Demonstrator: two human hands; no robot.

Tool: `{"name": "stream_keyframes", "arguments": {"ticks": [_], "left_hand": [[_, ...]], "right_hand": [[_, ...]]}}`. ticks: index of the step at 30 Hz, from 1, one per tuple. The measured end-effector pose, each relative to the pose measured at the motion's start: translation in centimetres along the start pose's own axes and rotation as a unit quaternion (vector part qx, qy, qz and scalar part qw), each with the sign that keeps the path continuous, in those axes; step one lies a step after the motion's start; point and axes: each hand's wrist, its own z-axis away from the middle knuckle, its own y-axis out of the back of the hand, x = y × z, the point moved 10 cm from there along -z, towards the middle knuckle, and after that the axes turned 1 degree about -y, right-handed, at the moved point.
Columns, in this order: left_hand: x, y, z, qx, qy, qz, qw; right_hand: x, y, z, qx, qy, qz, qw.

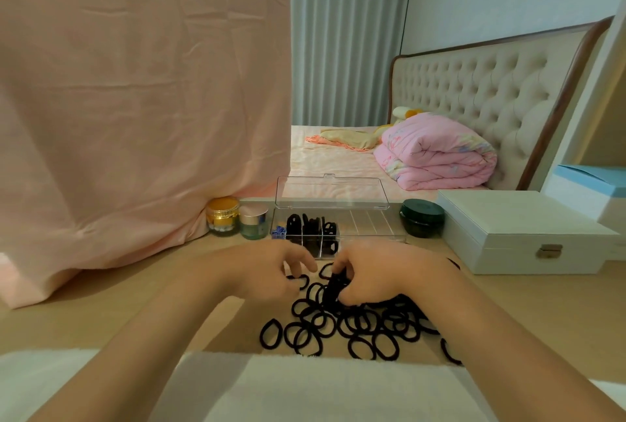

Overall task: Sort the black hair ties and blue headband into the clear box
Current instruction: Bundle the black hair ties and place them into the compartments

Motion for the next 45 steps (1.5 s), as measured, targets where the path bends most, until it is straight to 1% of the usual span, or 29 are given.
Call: {"name": "stream_keyframes", "arguments": {"ticks": [3,6,8,10,12,14,16,18,21,22,25,26,28,30,32,34,37,40,43,45], "left_hand": [[0.2,-0.8,-0.8,0.055,-0.019,-0.019,0.998],[0.0,-1.7,-1.7,0.061,-0.025,-0.049,0.997],[0.3,-1.6,-1.8,0.080,-0.035,-0.058,0.994],[0.5,-1.3,-1.8,0.104,-0.041,-0.062,0.992],[0.5,-1.2,-1.7,0.108,-0.044,-0.075,0.990],[0.5,-0.9,-1.6,0.107,-0.046,-0.061,0.991],[0.2,-0.1,-1.0,0.104,-0.034,-0.015,0.994],[-0.4,0.6,-0.4,0.079,-0.005,0.019,0.997],[-1.1,0.6,0.8,-0.005,0.029,0.049,0.998],[-1.3,0.5,1.2,-0.027,0.038,0.043,0.998],[-2.3,0.0,2.0,-0.073,0.064,-0.041,0.994],[-2.6,-0.3,2.1,-0.085,0.069,-0.051,0.993],[-2.9,-1.0,2.2,-0.112,0.082,-0.024,0.990],[-3.1,-1.7,2.4,-0.140,0.099,-0.002,0.985],[-3.0,-2.2,2.2,-0.142,0.104,-0.017,0.984],[-2.5,-2.3,1.8,-0.129,0.093,-0.058,0.986],[-1.8,-2.5,1.3,-0.116,0.073,-0.092,0.986],[-1.8,-2.1,1.2,-0.101,0.070,-0.111,0.986],[-2.9,-1.1,1.5,-0.081,0.078,-0.076,0.991],[-3.6,0.0,1.5,-0.046,0.069,-0.035,0.996]], "right_hand": [[-0.4,-0.3,0.0,0.012,-0.007,0.019,1.000],[-0.7,-0.3,-0.3,0.044,-0.022,0.037,0.998],[-0.7,-0.5,-0.6,0.058,-0.023,0.051,0.997],[-0.7,-0.7,-0.8,0.057,-0.021,0.048,0.997],[-0.7,-1.1,-1.0,0.042,-0.016,0.035,0.998],[-0.9,-1.4,-1.1,0.031,-0.007,0.032,0.999],[-1.1,-1.4,-1.0,0.033,0.004,0.031,0.999],[-1.2,-1.1,-0.9,0.039,0.016,0.015,0.999],[-1.0,0.3,-0.3,0.053,0.035,-0.074,0.995],[-0.9,1.0,-0.1,0.063,0.038,-0.108,0.991],[-0.6,2.7,0.5,0.089,0.053,-0.197,0.975],[-0.7,2.9,0.6,0.092,0.060,-0.216,0.970],[-1.0,2.7,0.6,0.079,0.070,-0.266,0.958],[-1.7,1.6,0.5,0.042,0.072,-0.309,0.947],[-2.5,0.2,0.2,0.007,0.071,-0.287,0.955],[-3.2,-1.2,-0.3,-0.008,0.069,-0.219,0.973],[-3.9,-2.2,-1.1,0.014,0.059,-0.095,0.994],[-4.2,-2.4,-1.2,0.018,0.042,-0.062,0.997],[-4.3,-2.4,-1.3,0.014,0.039,-0.030,0.999],[-4.3,-2.6,-1.4,0.005,0.036,-0.023,0.999]]}}
